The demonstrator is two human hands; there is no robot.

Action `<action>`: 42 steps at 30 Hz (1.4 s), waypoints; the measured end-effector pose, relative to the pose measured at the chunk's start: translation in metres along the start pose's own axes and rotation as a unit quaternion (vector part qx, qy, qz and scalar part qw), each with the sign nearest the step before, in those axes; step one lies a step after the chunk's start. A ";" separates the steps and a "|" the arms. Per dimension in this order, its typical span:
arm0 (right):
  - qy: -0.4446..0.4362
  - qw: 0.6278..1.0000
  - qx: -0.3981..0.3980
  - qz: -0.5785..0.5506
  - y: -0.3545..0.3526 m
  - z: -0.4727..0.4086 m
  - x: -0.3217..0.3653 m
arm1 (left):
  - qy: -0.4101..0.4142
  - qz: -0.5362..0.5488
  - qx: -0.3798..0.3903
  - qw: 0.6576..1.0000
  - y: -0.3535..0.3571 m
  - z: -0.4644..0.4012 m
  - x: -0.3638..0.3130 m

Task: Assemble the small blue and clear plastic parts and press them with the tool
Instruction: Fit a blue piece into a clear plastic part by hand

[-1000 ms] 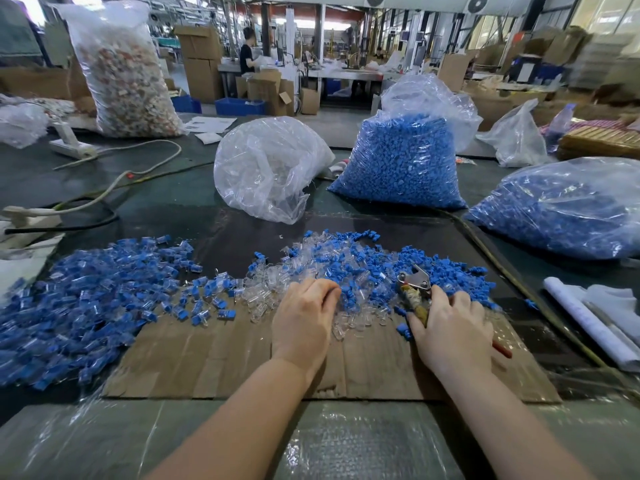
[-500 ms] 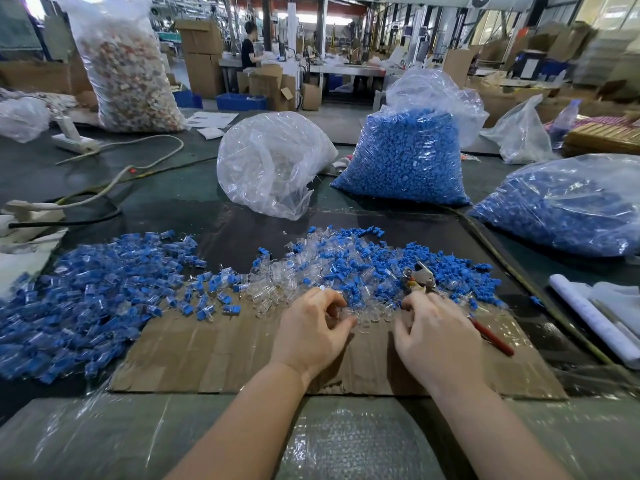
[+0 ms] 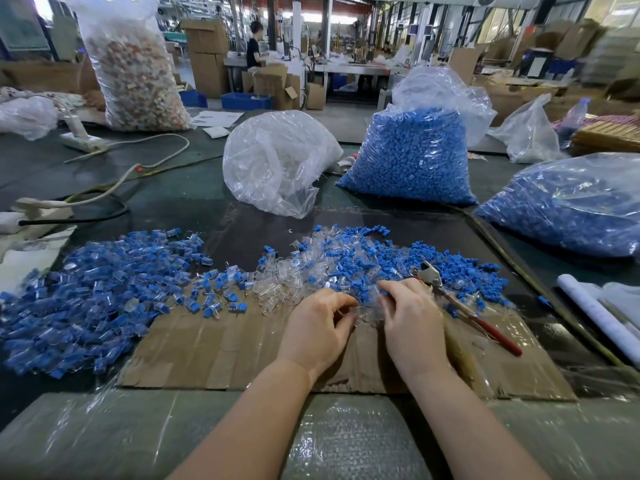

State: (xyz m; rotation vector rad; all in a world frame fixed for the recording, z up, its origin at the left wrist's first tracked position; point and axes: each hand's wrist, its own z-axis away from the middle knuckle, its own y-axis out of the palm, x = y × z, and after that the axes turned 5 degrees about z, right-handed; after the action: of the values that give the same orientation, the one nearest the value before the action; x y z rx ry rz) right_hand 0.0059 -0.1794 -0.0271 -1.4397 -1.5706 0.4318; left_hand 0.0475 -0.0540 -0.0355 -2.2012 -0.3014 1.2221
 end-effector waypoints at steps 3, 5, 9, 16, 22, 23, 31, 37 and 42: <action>-0.007 0.998 -0.033 -0.044 0.004 0.004 0.001 | -0.007 0.006 0.005 1.000 -0.001 -0.001 0.000; -0.005 0.997 -0.044 -0.060 0.004 0.006 0.000 | -0.010 0.020 0.001 1.000 -0.002 -0.001 0.000; -0.027 0.996 -0.045 -0.074 0.003 0.010 -0.001 | -0.013 0.032 -0.014 0.999 -0.003 0.001 -0.001; -0.010 0.992 -0.046 -0.114 0.001 0.014 -0.003 | -0.030 0.065 -0.041 0.997 -0.005 0.000 -0.001; -0.008 0.992 -0.047 -0.115 -0.001 0.016 -0.002 | -0.046 0.066 -0.028 0.996 -0.005 0.001 0.002; -0.009 0.992 -0.046 -0.116 -0.001 0.016 -0.001 | -0.047 0.068 -0.026 0.996 -0.005 0.001 0.002; -0.031 0.994 -0.014 -0.104 0.000 0.017 0.000 | -0.084 0.111 -0.019 0.990 -0.004 0.001 0.005; -0.053 0.995 0.001 -0.082 0.000 0.018 0.000 | -0.119 0.171 -0.017 0.978 -0.005 -0.001 0.005; -0.063 0.994 -0.002 -0.086 0.002 0.018 0.001 | -0.127 0.187 -0.012 0.974 -0.005 0.000 0.005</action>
State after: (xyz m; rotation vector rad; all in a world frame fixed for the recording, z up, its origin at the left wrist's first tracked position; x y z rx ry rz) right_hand -0.0073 -0.1723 -0.0369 -1.2881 -1.7807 0.4249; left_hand 0.0506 -0.0478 -0.0355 -2.1866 0.0035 1.7172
